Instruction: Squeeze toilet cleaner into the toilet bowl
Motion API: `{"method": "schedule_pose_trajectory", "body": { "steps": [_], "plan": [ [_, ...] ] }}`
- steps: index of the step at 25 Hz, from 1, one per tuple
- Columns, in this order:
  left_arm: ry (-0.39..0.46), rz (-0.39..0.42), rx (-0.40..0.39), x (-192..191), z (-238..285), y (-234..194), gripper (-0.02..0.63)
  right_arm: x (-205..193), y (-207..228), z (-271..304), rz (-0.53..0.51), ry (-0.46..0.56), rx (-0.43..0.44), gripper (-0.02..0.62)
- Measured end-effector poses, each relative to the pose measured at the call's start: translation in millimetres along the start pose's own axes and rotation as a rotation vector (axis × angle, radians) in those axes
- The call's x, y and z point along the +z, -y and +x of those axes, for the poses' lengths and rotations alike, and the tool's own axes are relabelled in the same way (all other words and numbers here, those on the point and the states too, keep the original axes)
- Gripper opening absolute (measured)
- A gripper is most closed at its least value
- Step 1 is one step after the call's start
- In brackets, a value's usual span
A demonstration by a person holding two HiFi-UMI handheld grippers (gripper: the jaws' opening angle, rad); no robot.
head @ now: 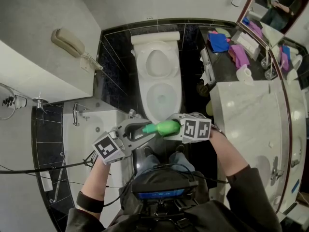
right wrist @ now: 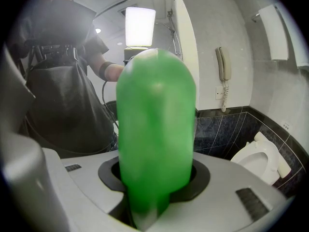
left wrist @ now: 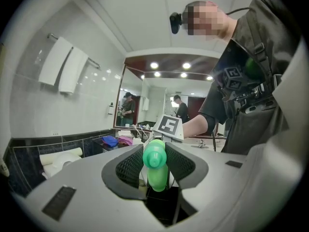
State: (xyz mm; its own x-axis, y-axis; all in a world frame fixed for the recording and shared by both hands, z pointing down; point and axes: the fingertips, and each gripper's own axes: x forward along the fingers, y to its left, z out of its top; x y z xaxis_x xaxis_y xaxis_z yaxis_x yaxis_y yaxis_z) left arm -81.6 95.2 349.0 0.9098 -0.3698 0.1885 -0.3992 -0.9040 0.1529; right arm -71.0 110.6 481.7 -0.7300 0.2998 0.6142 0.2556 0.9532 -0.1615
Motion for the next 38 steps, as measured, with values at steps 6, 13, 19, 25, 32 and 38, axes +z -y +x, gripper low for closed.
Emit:
{"method": "schedule_pose_trajectory", "body": {
  "steps": [6,13,19,25,32,38],
  "plan": [
    [-0.062,0.001,-0.004,0,2,-10,0.152,1,12,-4,-0.014,-0.021,-0.031,0.196],
    [-0.104,0.047,-0.018,2,4,-14,0.150,0,22,-6,-0.037,-0.052,-0.052,0.195],
    [-0.129,0.166,-0.049,4,4,-9,0.150,3,12,-4,-0.005,-0.024,0.032,0.195],
    [-0.190,0.324,-0.067,2,5,1,0.150,8,-7,0,0.044,0.037,0.156,0.193],
    [-0.261,0.653,-0.050,-1,9,12,0.150,7,-27,4,0.113,0.115,0.331,0.190],
    [-0.335,0.891,-0.064,-10,9,18,0.150,10,-43,2,0.158,0.128,0.427,0.190]
  ]
}}
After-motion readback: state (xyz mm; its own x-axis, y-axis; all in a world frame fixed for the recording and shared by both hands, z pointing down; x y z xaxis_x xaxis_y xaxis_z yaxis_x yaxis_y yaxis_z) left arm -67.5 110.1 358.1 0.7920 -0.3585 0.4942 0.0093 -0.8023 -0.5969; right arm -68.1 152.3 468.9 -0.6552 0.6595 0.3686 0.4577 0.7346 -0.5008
